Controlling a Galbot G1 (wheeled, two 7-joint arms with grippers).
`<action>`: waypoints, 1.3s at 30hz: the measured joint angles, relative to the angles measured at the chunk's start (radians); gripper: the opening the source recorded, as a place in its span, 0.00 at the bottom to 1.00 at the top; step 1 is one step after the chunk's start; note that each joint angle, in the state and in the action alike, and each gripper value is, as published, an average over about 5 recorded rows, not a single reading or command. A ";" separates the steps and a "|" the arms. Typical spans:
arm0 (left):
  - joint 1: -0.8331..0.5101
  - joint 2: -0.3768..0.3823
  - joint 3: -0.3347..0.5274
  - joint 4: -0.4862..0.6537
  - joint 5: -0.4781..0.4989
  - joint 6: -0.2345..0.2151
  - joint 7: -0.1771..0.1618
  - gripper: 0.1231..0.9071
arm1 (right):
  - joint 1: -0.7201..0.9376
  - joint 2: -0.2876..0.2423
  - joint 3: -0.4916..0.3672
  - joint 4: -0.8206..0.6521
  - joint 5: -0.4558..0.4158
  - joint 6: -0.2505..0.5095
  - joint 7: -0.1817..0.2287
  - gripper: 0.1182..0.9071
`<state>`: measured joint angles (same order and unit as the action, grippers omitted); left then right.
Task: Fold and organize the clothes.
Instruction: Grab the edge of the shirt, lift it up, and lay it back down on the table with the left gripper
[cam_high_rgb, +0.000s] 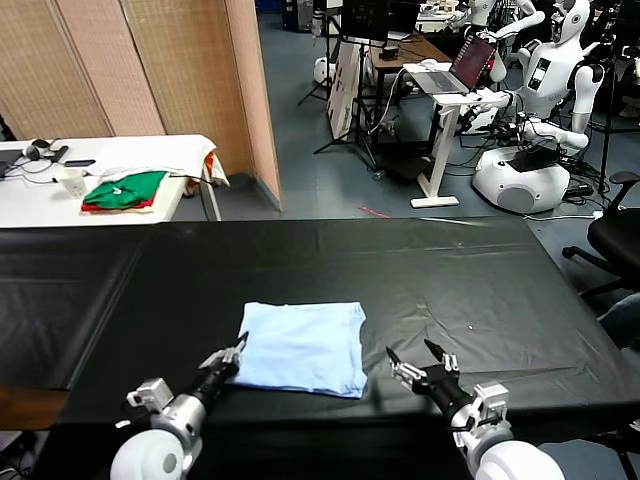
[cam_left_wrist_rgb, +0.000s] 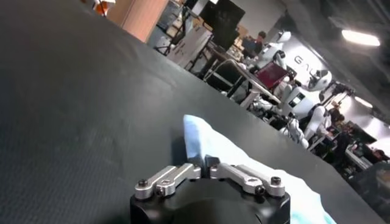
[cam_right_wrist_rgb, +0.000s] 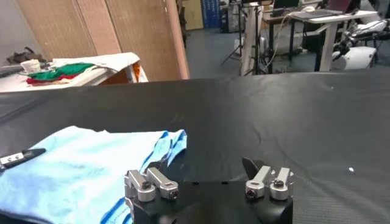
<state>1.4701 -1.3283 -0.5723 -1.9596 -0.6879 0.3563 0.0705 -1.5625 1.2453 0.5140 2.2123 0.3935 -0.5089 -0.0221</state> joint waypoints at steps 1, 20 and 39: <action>0.002 0.009 -0.004 -0.008 0.030 -0.003 -0.002 0.05 | -0.001 -0.001 0.002 -0.002 0.000 0.000 0.000 1.00; 0.122 0.418 -0.315 -0.098 0.297 -0.028 -0.031 0.05 | 0.004 0.021 -0.014 -0.042 -0.014 0.001 0.007 1.00; 0.051 0.197 -0.088 -0.268 0.151 0.023 -0.103 0.05 | -0.033 0.056 -0.003 -0.036 -0.049 0.016 0.006 1.00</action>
<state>1.5209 -1.1316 -0.6598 -2.2278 -0.5370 0.3794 -0.0321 -1.5960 1.3011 0.5107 2.1767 0.3446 -0.4933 -0.0157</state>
